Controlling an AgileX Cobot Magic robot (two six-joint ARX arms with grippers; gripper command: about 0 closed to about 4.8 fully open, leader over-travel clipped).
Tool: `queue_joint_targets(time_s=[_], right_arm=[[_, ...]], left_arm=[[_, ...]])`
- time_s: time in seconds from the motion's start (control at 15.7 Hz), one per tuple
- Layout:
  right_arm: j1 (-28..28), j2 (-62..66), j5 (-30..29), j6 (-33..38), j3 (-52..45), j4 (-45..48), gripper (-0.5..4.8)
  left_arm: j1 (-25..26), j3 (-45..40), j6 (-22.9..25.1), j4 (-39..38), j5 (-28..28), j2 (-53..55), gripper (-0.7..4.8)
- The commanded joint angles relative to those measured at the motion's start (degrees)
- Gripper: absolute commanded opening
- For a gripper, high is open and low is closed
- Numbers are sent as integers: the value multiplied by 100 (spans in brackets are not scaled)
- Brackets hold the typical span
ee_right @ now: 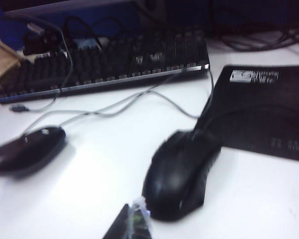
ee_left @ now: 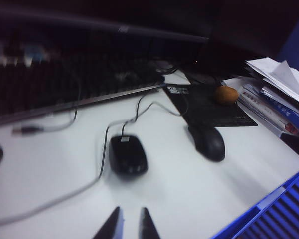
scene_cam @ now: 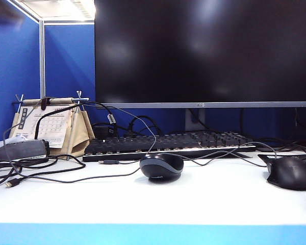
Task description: Pick up the kiwi and place it near the upside-down mouse.
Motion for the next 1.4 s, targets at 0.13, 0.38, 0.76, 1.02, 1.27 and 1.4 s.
queue_joint_targets(time_s=[0.13, 0.38, 0.76, 1.02, 1.27, 1.4], right_arm=[[9, -7, -44, -87, 44, 1759, 98], [-31, 264, 968, -1456, 839, 2046, 118], [-1779, 2590, 1316, -2667, 3613, 2461, 118], [-3617, 4234, -251, -1709, 5174, 1912, 117], [-3862, 5814, -330, -1220, 5834, 1834, 117], [-3862, 7031, -348, -951, 6430, 870, 136]], left_arm=[[4, 977, 249, -175, 181, 1814, 57], [4, 1849, 337, -164, 848, 3456, 57], [4, 2048, 509, 127, 988, 3630, 57], [0, 2046, 483, 76, 1471, 3630, 57], [-4, 2046, 442, -42, 1751, 3624, 57], [-4, 2044, 446, -470, 1749, 3626, 57]])
